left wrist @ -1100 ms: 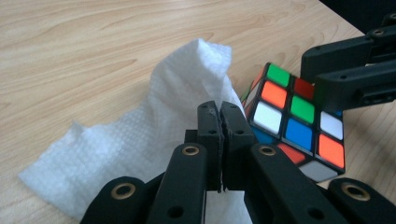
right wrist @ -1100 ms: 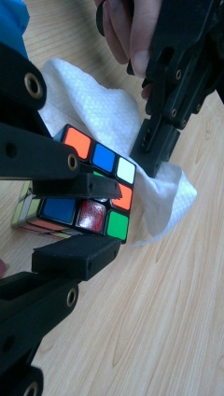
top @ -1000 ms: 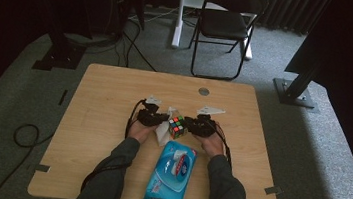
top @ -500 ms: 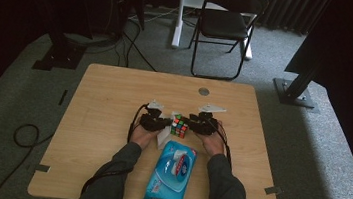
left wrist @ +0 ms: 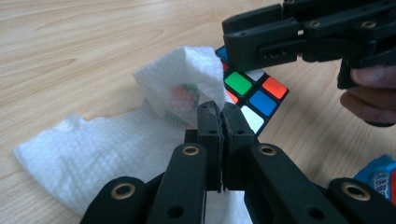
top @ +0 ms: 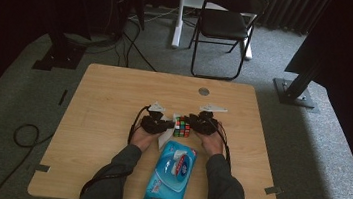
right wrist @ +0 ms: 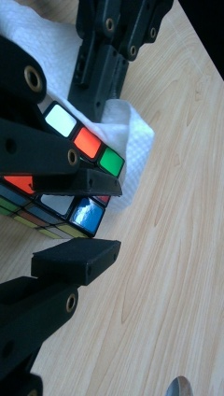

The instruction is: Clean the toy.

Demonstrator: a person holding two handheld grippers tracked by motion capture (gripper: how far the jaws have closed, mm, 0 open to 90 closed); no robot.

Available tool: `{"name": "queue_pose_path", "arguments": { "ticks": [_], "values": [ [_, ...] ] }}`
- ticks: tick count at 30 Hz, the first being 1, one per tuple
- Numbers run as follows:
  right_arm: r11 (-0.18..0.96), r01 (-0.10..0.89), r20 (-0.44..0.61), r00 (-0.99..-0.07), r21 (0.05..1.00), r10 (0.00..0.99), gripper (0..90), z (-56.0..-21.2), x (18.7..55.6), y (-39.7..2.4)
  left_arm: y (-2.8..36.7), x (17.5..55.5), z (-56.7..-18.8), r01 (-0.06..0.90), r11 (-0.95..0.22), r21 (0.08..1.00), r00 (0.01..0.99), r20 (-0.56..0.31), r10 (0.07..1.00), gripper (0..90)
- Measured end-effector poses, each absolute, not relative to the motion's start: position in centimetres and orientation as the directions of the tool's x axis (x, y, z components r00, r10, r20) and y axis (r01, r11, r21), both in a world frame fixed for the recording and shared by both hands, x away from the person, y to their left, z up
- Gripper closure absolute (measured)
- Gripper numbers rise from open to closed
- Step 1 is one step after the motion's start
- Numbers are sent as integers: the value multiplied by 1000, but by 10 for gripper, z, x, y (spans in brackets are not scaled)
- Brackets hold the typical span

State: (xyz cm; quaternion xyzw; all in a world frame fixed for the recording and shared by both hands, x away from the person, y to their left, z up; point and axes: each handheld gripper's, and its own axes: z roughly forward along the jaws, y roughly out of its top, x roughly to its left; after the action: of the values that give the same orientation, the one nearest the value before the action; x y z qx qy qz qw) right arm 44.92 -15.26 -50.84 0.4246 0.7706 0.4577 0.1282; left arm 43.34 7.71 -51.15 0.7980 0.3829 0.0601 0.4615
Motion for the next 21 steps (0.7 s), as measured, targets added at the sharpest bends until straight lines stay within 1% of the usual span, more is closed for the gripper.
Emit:
{"name": "queue_pose_path", "arguments": {
  "ticks": [9,18,21],
  "values": [
    [207,539,205,-605,816,770,684,-510,448,-153,82,441,-501,547,-250,799,687,-257,680,883],
    [191,539,220,-607,820,764,689,-511,447,-153,73,446,-505,552,-277,786,683,-235,692,883],
    [191,537,219,-606,822,765,689,-512,447,-153,74,446,-506,556,-271,786,680,-243,691,883]
  ]
}}
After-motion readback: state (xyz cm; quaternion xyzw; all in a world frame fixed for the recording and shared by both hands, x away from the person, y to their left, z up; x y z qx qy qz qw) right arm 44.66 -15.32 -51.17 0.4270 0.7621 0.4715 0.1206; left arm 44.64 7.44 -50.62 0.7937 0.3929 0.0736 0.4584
